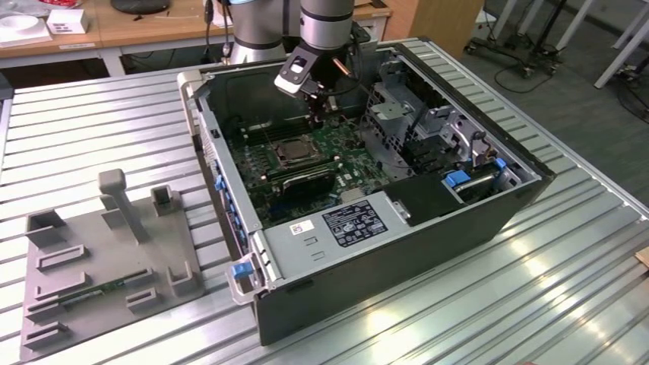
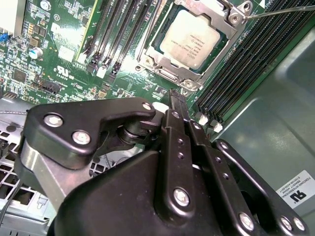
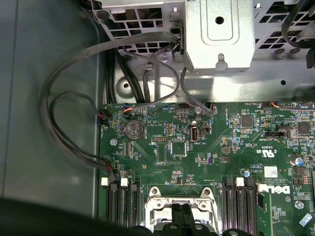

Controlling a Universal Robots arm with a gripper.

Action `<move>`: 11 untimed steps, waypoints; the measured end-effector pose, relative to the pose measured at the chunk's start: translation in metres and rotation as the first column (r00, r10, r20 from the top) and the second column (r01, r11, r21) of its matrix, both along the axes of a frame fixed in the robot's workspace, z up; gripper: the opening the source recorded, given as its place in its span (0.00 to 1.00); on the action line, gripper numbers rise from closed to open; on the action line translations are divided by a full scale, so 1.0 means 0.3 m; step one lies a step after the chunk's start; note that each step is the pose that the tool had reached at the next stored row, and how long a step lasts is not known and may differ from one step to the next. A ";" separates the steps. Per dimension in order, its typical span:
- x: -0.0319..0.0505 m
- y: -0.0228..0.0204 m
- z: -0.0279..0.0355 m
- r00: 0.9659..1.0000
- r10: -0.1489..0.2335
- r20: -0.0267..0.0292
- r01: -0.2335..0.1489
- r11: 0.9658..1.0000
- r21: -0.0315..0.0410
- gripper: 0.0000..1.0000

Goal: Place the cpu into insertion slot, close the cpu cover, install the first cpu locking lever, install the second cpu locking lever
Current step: 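Close the cpu cover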

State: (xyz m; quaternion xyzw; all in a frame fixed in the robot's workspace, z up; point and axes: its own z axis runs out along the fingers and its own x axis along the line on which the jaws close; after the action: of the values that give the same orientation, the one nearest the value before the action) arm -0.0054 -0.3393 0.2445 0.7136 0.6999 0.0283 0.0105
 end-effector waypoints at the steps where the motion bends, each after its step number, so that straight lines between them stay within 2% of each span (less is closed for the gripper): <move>1: 0.000 0.000 0.000 1.000 0.002 -0.003 -0.002 1.000 0.000 0.11; 2: 0.000 0.000 0.000 1.000 0.002 -0.006 -0.002 1.000 0.000 0.11; 7: 0.000 0.000 0.000 1.000 0.002 -0.006 -0.002 1.000 0.000 0.11; 11: 0.000 0.000 0.000 1.000 0.002 -0.011 -0.002 1.000 0.000 0.11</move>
State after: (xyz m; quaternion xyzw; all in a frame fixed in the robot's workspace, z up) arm -0.0054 -0.3394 0.2446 0.7129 0.7008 0.0242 0.0065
